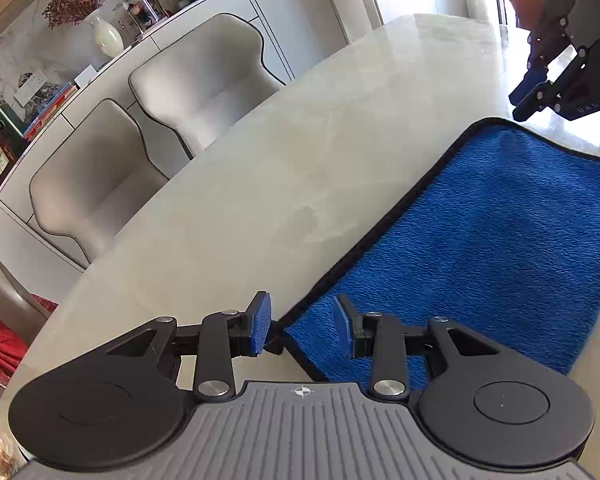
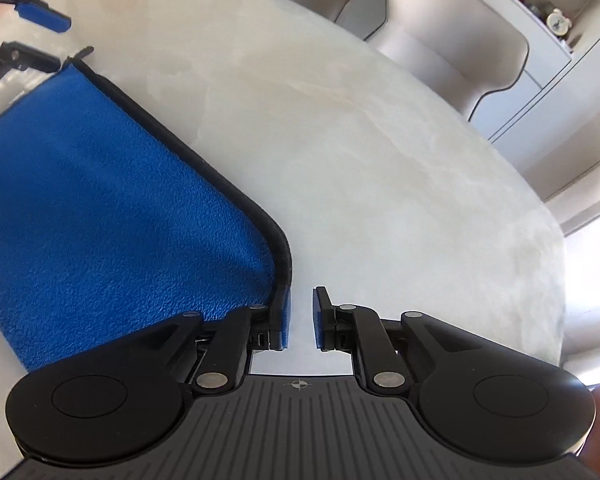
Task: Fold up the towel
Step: 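Lower the folded edge onto the towel and open both grippers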
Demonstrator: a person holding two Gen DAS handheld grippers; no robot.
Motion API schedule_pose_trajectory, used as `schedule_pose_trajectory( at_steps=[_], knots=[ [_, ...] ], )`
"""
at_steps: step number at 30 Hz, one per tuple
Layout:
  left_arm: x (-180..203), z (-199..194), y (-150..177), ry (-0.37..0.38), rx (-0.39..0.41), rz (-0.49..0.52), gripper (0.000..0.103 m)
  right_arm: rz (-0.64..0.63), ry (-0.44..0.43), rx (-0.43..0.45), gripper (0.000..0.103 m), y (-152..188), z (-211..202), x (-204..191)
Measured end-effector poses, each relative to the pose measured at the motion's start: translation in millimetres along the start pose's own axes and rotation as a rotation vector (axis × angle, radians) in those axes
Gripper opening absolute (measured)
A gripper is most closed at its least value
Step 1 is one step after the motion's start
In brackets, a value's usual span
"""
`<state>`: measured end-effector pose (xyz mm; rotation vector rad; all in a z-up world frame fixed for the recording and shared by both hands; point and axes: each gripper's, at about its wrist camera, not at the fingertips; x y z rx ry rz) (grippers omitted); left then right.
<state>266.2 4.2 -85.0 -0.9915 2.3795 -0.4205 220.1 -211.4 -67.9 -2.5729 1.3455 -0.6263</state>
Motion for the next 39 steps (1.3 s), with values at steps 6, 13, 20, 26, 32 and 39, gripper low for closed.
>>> schedule_pose_trajectory(
  at_steps=[6, 13, 20, 26, 32, 39],
  knots=[
    [26.2, -14.6, 8.9, 0.116, 0.01, -0.019, 0.038, -0.044, -0.084, 0.058, 0.016, 14.1, -18.4, -29.9],
    [56.9, -9.6, 34.6, 0.183, -0.082, 0.007, 0.044, -0.055, -0.157, 0.007, 0.024, 20.9, -9.0, -33.9],
    [51.6, -24.3, 40.9, 0.195, -0.044, -0.097, 0.044, -0.022, -0.127, -0.002, 0.025, 23.9, -22.7, -30.0],
    [62.4, -23.3, 47.6, 0.202, -0.075, -0.094, 0.047, -0.013, -0.227, 0.062, 0.032, 30.2, -41.9, -46.2],
    [53.9, -25.5, 58.1, 0.207, -0.092, -0.164, 0.053, 0.054, -0.237, -0.004, 0.033, 56.8, -31.1, -43.1],
    [61.5, -37.0, 55.0, 0.176, -0.032, -0.201, 0.052, 0.069, -0.204, -0.005, 0.033, 57.5, -40.1, -44.2]
  ],
)
Point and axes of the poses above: each gripper's, at about its wrist camera, not at the fingertips, and z roughly the way its jaws point, x to its right, y to its underside, and after that the axes turned 6 degrees about -x, right-handed
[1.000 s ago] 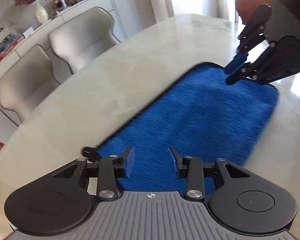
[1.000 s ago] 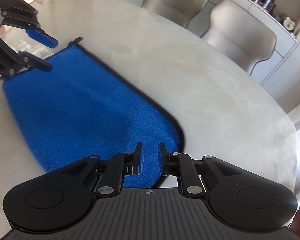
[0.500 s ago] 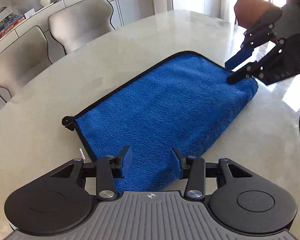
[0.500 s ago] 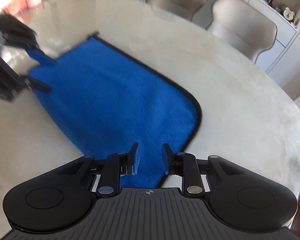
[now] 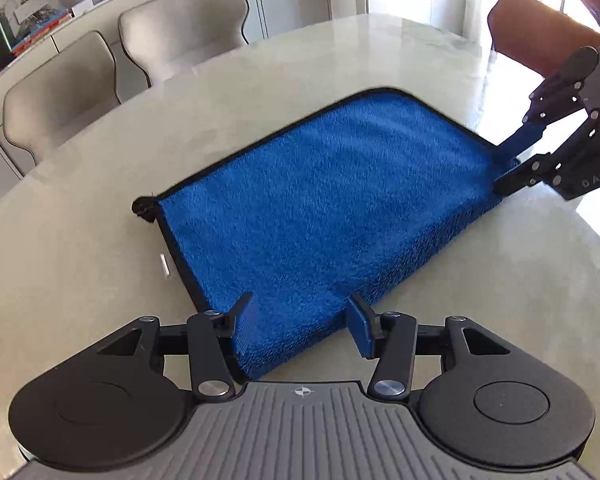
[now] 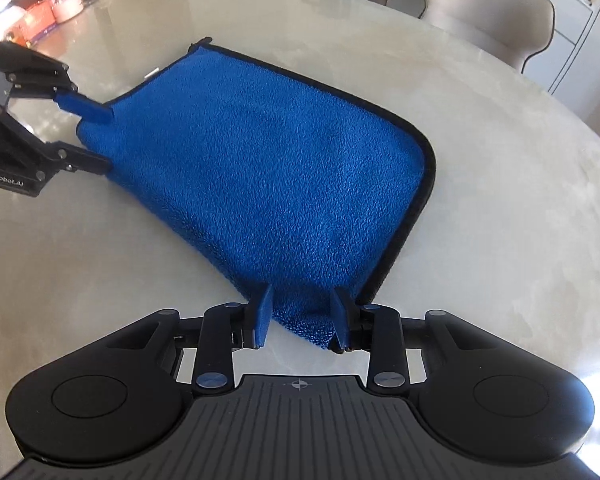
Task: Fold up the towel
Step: 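Lower the folded edge onto the towel and open both grippers, then grasp the folded towel's end with the right gripper while the left gripper grasps its corner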
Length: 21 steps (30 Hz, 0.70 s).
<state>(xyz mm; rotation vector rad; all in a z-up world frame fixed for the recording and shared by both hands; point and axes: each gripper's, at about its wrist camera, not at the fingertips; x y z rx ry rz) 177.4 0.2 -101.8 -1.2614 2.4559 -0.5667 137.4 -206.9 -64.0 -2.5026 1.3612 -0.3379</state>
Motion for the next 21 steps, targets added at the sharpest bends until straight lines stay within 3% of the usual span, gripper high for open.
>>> schedule_pose_trajectory(
  at_steps=[4, 8, 16, 19, 21],
  knots=[
    [7.5, 8.2, 0.3, -0.003, -0.019, -0.004, 0.052, -0.027, -0.025, 0.046, 0.039, -7.3, -3.0, -9.0],
    [5.8, 12.6, 9.0, -0.014, -0.041, -0.026, 0.053, -0.062, 0.008, -0.025, 0.043, -3.1, 12.7, -13.0],
    [0.9, 5.2, 12.9, -0.015, -0.021, -0.075, 0.053, 0.005, -0.011, -0.009, 0.044, 6.4, 12.8, 1.6],
    [2.4, 1.8, 15.3, -0.014, -0.006, -0.075, 0.054, 0.064, 0.001, 0.025, 0.047, 9.2, 2.7, 3.9],
    [4.2, 0.3, 16.7, -0.018, -0.005, -0.062, 0.054, 0.073, 0.019, 0.07, 0.055, 15.3, -5.8, 1.8]
  ],
)
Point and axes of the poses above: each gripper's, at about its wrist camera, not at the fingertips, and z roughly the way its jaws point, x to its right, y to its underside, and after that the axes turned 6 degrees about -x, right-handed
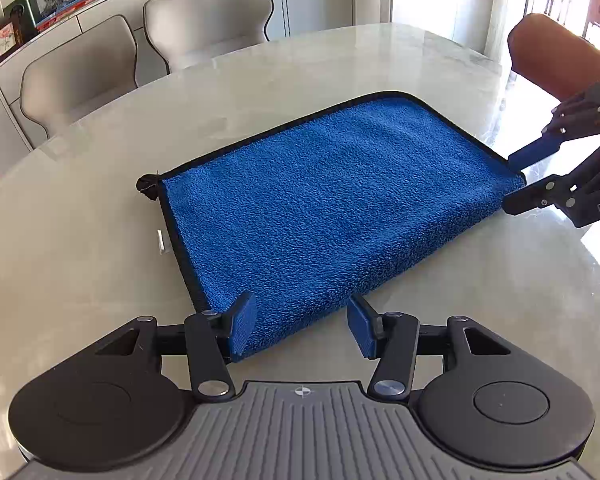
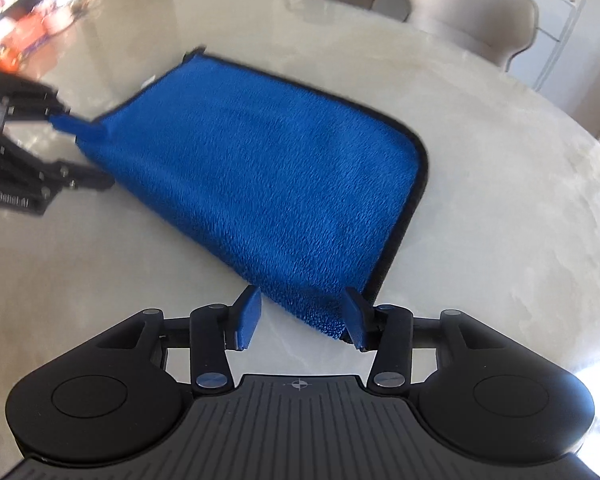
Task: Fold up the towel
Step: 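Grasp the folded towel's end with the right gripper while the left gripper grasps its corner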
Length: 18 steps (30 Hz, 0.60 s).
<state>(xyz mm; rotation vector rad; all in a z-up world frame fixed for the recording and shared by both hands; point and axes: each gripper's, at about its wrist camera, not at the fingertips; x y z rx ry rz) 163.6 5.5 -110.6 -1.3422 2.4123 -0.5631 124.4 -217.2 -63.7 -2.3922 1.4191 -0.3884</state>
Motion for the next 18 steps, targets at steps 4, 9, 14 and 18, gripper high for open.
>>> schedule_pose_trajectory(
  at_steps=[4, 9, 14, 18],
  knots=[
    [3.3, -2.3, 0.3, -0.009, -0.001, 0.033, 0.054, -0.149, 0.098, 0.033, 0.057, 12.3, -3.7, -18.8],
    [8.7, -6.4, -7.1, -0.001, 0.021, 0.058, 0.054, -0.322, 0.209, 0.001, 0.057, 23.5, 1.5, -30.6],
    [11.7, -7.5, -13.8, -0.009, 0.029, 0.071, 0.054, -0.351, 0.235, 0.038, 0.054, 17.6, 7.0, -29.0],
    [7.9, -5.5, -14.5, -0.01, 0.014, 0.05, 0.054, -0.386, 0.251, 0.01, 0.053, 12.8, 17.0, -28.8]
  ],
)
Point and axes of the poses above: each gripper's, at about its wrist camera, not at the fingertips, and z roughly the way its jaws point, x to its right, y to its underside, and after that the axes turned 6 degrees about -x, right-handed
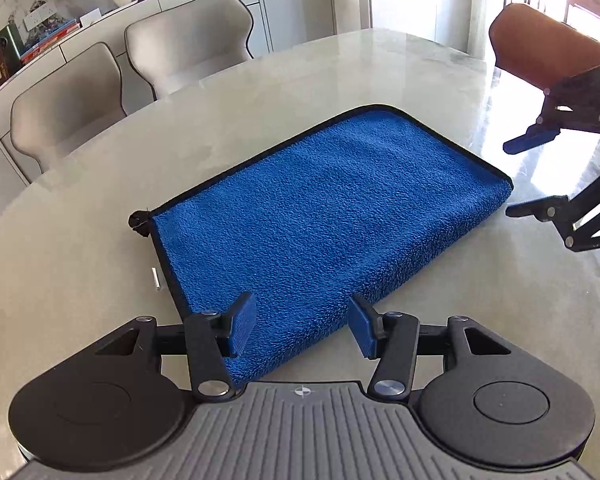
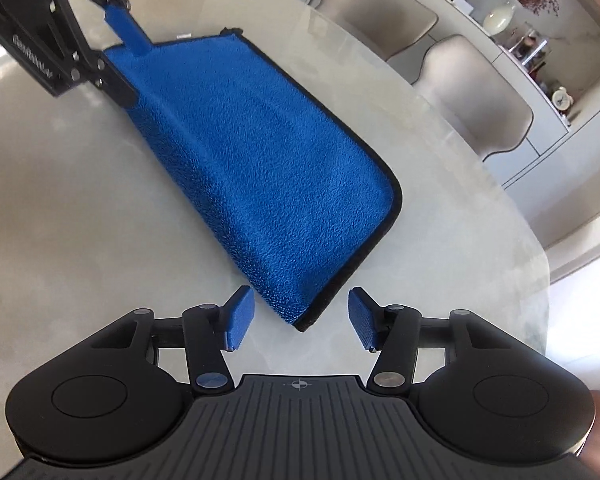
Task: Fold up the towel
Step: 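Grasp the folded towel's end with the right gripper while the left gripper grasps its corner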
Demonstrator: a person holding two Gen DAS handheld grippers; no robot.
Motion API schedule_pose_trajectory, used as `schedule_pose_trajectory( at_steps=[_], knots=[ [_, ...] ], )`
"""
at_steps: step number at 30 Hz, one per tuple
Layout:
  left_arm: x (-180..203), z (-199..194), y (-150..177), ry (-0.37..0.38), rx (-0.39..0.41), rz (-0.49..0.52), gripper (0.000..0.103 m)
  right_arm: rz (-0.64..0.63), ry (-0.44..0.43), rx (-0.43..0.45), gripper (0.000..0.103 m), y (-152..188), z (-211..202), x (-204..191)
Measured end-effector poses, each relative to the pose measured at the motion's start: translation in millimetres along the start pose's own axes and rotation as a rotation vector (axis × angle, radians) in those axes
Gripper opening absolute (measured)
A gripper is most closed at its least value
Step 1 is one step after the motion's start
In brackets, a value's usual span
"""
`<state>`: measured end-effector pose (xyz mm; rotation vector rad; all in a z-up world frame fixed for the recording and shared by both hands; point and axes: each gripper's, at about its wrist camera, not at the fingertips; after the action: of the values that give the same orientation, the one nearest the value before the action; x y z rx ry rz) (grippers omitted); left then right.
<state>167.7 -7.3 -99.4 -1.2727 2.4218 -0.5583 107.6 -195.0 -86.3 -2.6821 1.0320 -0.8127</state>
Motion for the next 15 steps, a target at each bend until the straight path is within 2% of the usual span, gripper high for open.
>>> schedule_pose_trajectory(
  at_steps=[11, 13, 15],
  knots=[
    [-1.2, -2.3, 1.6, -0.011, -0.02, -0.012, 0.054, 0.076, -0.025, 0.001, 0.053, -3.1, 14.0, 11.8],
    [-1.4, -3.0, 1.2, -0.014, -0.021, -0.017, 0.057, 0.122, -0.047, 0.0, 0.053, -4.2, 17.1, 18.6],
    [-1.6, -3.7, 0.8, -0.018, -0.022, -0.021, 0.067, 0.182, -0.072, -0.001, 0.053, -3.4, 18.9, 25.3]
  ],
)
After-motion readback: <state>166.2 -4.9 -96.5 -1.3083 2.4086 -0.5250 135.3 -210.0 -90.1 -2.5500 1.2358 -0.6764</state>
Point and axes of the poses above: each gripper's, at about its wrist camera, not at the fingertips, and z roughly the way its jaws point, x to its right, y to its underside, and after that the axes turned 6 degrees about -x, right-handed
